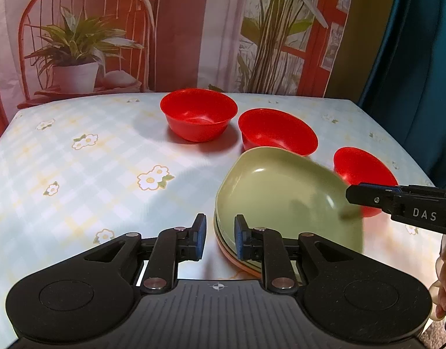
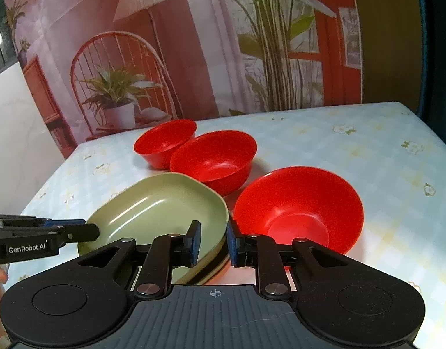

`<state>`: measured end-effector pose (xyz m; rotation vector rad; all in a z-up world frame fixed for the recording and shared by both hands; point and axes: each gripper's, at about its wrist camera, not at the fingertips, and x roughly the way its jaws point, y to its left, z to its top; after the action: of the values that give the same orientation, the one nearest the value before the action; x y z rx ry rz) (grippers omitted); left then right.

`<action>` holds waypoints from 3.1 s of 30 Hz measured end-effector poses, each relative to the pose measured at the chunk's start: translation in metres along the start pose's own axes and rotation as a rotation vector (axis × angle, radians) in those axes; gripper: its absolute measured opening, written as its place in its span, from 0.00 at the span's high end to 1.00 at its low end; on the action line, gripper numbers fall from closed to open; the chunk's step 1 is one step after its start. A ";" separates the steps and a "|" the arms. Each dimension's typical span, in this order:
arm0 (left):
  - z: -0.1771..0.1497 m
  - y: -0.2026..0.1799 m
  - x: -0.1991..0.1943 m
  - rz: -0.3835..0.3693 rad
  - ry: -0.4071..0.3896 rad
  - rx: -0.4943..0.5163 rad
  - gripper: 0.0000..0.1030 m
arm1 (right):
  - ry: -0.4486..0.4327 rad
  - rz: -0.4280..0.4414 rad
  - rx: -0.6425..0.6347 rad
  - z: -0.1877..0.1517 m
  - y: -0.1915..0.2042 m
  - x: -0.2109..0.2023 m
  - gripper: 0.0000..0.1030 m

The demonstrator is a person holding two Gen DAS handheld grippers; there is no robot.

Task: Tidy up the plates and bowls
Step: 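Open the left tool and pull it back from the plate stack, then move the right tool to the rim of the large red bowl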

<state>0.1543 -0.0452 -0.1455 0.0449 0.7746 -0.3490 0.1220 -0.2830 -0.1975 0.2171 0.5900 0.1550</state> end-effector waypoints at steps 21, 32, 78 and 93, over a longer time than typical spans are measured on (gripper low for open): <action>-0.002 0.009 -0.004 0.019 -0.053 -0.058 0.71 | 0.024 0.012 -0.020 -0.005 0.005 0.007 0.82; -0.005 0.008 -0.001 0.024 -0.048 -0.061 0.71 | 0.027 0.016 -0.025 -0.007 0.007 0.008 0.82; 0.070 -0.040 -0.025 0.047 -0.095 -0.020 0.69 | -0.060 -0.018 -0.179 0.054 -0.042 -0.017 0.80; 0.076 -0.090 0.016 -0.051 -0.009 0.026 0.63 | 0.016 -0.005 -0.185 0.054 -0.081 -0.001 0.79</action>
<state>0.1876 -0.1477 -0.0942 0.0480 0.7635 -0.4071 0.1586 -0.3701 -0.1730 0.0354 0.5887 0.2053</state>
